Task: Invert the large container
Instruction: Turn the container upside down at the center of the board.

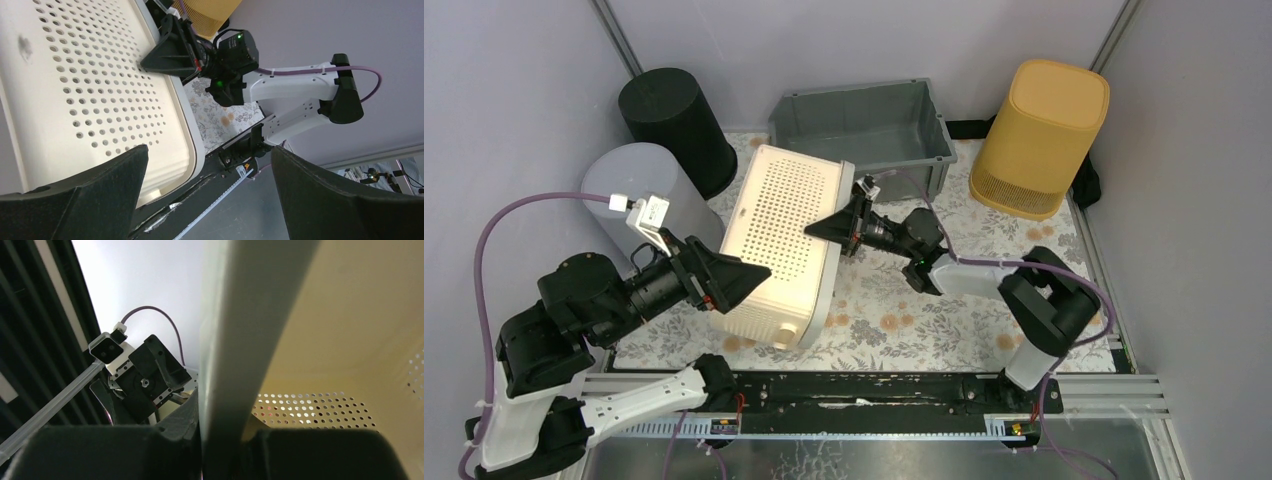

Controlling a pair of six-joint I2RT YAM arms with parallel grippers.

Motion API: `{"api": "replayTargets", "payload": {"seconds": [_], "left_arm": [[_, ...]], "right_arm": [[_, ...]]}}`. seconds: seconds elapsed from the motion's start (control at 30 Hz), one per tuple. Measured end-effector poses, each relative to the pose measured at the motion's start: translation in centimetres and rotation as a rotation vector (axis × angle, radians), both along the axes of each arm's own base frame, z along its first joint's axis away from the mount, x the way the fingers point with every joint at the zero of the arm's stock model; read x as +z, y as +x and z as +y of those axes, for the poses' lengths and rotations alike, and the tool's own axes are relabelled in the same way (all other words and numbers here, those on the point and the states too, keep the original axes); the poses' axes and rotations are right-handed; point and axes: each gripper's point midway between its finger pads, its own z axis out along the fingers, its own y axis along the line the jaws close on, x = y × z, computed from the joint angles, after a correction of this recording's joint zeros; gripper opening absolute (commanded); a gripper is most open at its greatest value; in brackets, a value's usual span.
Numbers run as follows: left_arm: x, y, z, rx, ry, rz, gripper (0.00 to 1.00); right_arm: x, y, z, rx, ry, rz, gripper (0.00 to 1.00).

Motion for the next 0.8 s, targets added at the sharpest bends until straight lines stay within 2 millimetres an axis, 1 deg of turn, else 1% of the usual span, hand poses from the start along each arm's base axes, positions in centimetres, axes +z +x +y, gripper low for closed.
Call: {"api": "replayTargets", "payload": {"seconds": [0.07, 0.13, 0.2, 0.37, 0.57, 0.6, 0.77, 0.8], "left_arm": [[0.1, 0.0, 0.1, 0.005, -0.001, -0.002, 1.00], [0.2, 0.1, 0.2, 0.010, -0.001, -0.003, 1.00], [0.2, 0.1, 0.3, 0.012, 0.001, -0.002, 1.00], [0.0, 0.1, 0.3, 0.015, 0.007, 0.002, 1.00], [-0.1, 0.2, 0.2, 0.015, 0.013, 0.005, 1.00], [-0.1, 0.2, 0.2, 0.015, 0.013, 0.006, 1.00], [-0.2, 0.2, 0.2, 0.015, 0.014, 0.006, 1.00], [-0.2, 0.2, 0.2, 0.015, 0.014, 0.006, 1.00]], "right_arm": [[-0.3, -0.2, 0.5, 0.015, 0.029, 0.001, 0.00], [-0.4, -0.4, 0.6, 0.020, 0.043, -0.002, 0.00], [-0.8, -0.8, 0.3, 0.022, 0.048, -0.011, 0.00], [-3.4, -1.5, -0.4, 0.013, 0.013, -0.013, 0.00], [-4.0, -2.6, -1.7, -0.001, 0.037, -0.048, 0.00], [-4.1, -2.8, -2.0, -0.003, 0.041, -0.051, 0.02], [-4.7, -3.5, -2.8, -0.005, 0.052, -0.058, 0.28], [-4.9, -3.7, -3.0, -0.005, 0.052, -0.058, 0.31]]}}
